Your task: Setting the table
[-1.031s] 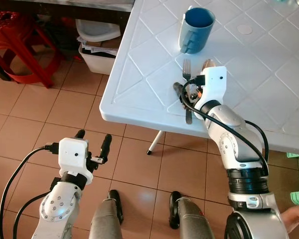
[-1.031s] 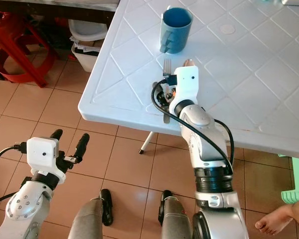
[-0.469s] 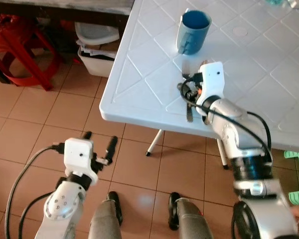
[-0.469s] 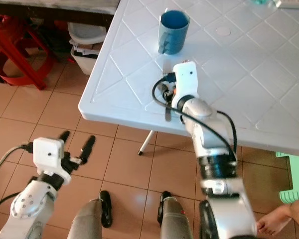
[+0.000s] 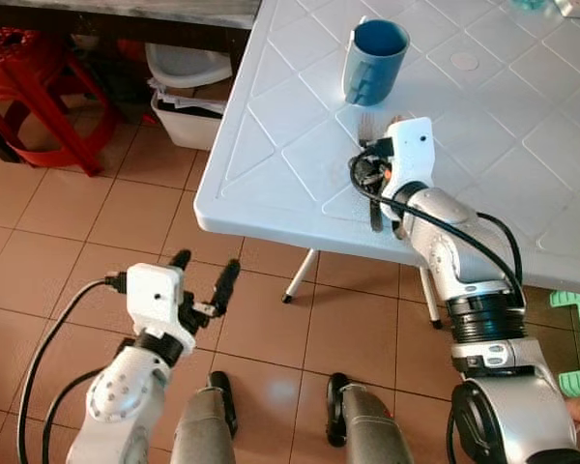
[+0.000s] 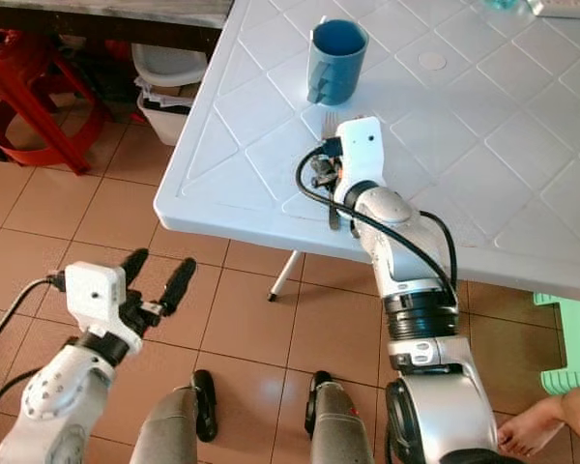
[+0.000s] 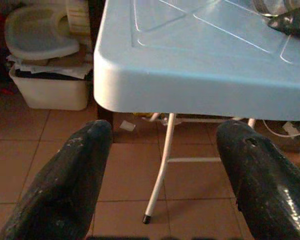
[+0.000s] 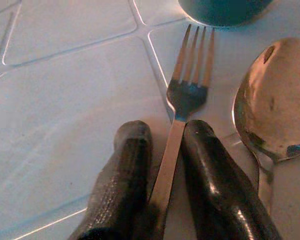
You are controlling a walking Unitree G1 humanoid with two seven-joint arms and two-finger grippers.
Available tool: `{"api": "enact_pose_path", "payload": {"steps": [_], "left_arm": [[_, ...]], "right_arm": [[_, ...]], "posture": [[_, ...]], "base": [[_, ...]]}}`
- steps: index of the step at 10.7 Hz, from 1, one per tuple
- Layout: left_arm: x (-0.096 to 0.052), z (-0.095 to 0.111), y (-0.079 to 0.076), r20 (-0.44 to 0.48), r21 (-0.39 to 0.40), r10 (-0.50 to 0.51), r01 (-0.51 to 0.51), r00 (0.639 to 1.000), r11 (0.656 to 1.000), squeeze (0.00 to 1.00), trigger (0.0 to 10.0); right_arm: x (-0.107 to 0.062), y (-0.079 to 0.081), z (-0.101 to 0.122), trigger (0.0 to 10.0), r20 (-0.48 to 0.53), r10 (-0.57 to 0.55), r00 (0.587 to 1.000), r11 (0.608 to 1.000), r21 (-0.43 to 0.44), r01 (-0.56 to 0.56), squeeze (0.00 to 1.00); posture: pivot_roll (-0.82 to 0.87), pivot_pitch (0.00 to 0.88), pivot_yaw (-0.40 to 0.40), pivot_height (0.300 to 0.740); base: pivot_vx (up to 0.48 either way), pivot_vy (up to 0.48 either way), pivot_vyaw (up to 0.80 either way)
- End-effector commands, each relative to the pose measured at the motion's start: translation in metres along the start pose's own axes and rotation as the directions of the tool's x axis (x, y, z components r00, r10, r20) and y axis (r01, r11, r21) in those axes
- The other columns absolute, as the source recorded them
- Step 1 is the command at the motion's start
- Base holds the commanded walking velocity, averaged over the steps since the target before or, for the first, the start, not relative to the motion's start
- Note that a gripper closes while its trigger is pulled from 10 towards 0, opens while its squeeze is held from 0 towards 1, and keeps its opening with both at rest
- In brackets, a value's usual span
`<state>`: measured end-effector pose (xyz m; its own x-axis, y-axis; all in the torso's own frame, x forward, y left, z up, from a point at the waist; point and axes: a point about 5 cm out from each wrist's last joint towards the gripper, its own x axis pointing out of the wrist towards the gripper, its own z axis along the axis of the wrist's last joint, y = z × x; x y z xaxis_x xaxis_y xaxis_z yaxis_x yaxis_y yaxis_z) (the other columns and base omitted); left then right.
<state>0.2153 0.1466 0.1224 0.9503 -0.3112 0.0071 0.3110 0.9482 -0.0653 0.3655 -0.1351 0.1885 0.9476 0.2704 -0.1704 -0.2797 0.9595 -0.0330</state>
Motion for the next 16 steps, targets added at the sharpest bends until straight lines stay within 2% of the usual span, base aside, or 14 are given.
{"api": "enact_pose_path", "payload": {"steps": [1, 4, 6, 7, 9, 11, 12, 13, 14, 15, 16], "left_arm": [[-0.004, -0.001, 0.0, -0.008, -0.007, -0.002, 0.002, 1.0, 1.0, 0.0, 10.0], [-0.002, 0.004, -0.006, 0.028, -0.039, -0.053, 0.054, 0.998, 0.998, 0.0, 10.0], [0.007, 0.011, -0.008, 0.069, -0.06, -0.063, 0.067, 0.996, 0.996, 0.0, 10.0], [0.013, 0.017, -0.012, 0.099, -0.098, -0.075, 0.085, 0.992, 0.992, 0.0, 10.0], [0.024, 0.026, -0.029, 0.15, -0.132, -0.172, 0.192, 0.974, 0.972, 0.0, 10.0], [0.027, 0.023, -0.03, 0.145, -0.125, -0.194, 0.213, 0.97, 0.969, 0.0, 10.0], [0.03, 0.018, -0.024, 0.126, -0.118, -0.166, 0.181, 0.978, 0.976, 0.0, 10.0], [0.031, 0.012, -0.02, 0.094, -0.111, -0.132, 0.142, 0.987, 0.984, 0.0, 10.0], [0.032, 0.005, -0.01, 0.071, -0.12, -0.072, 0.08, 0.995, 0.99, 0.0, 10.0], [0.033, 0.001, 0.004, 0.069, -0.092, 0.011, -0.005, 0.998, 0.996, 0.0, 10.0], [0.035, 0.0, 0.013, 0.07, -0.091, 0.054, -0.047, 0.996, 0.995, 0.0, 10.0]], "right_arm": [[-0.002, -0.008, -0.042, 0.0, -0.169, -0.033, 0.985, 0.998, 0.044, 0.041, 0.0], [-0.002, -0.007, -0.048, 0.0, -0.179, -0.04, 0.983, 0.996, 0.066, 0.053, 0.0], [-0.003, -0.005, -0.056, 0.0, -0.194, -0.033, 0.98, 0.992, 0.11, 0.055, 0.0], [-0.004, -0.004, -0.059, 0.0, -0.197, -0.032, 0.98, 0.991, 0.12, 0.056, 0.0], [-0.005, 0.0, -0.069, 0.0, -0.212, -0.042, 0.976, 0.985, 0.156, 0.076, 0.0], [-0.005, 0.002, -0.067, 0.0, -0.184, -0.066, 0.981, 0.975, 0.198, 0.102, 0.0], [-0.008, 0.001, -0.063, 0.0, -0.139, -0.082, 0.987, 0.968, 0.226, 0.112, 0.0], [-0.012, 0.003, -0.057, 0.0, -0.064, -0.061, 0.996, 0.95, 0.302, 0.077, 0.0], [-0.024, 0.002, -0.049, 8.2, 0.046, -0.07, 0.996, 0.955, 0.291, 0.054, 0.0], [-0.036, 0.001, -0.04, 10.0, 0.169, -0.097, 0.981, 0.963, 0.264, 0.05, 0.0], [-0.041, 0.003, -0.039, 10.0, 0.192, -0.109, 0.975, 0.963, 0.262, 0.056, 0.0]], "posture": [[0.05, 0.333, 0.004, 0.74], [0.05, 0.326, 0.004, 0.74], [0.04, 0.298, -0.005, 0.74], [0.04, 0.275, -0.012, 0.74], [0.03, 0.238, -0.021, 0.74], [0.02, 0.206, -0.021, 0.74], [0.02, 0.184, -0.02, 0.74], [0.02, 0.174, -0.02, 0.74], [0.01, 0.153, -0.019, 0.74], [0.01, 0.14, -0.02, 0.74], [0.0, 0.131, -0.018, 0.74]], "base": [[0.0, 0.0, 0.0], [0.0, 0.0, 0.0], [0.0, 0.0, 0.0], [0.0, 0.0, 0.0], [0.0, 0.0, 0.0], [0.0, 0.0, 0.0], [0.0, 0.0, 0.0], [0.0, 0.0, 0.0], [0.0, 0.0, 0.0], [0.0, 0.48, 0.0], [0.0, 0.48, 0.0]]}}
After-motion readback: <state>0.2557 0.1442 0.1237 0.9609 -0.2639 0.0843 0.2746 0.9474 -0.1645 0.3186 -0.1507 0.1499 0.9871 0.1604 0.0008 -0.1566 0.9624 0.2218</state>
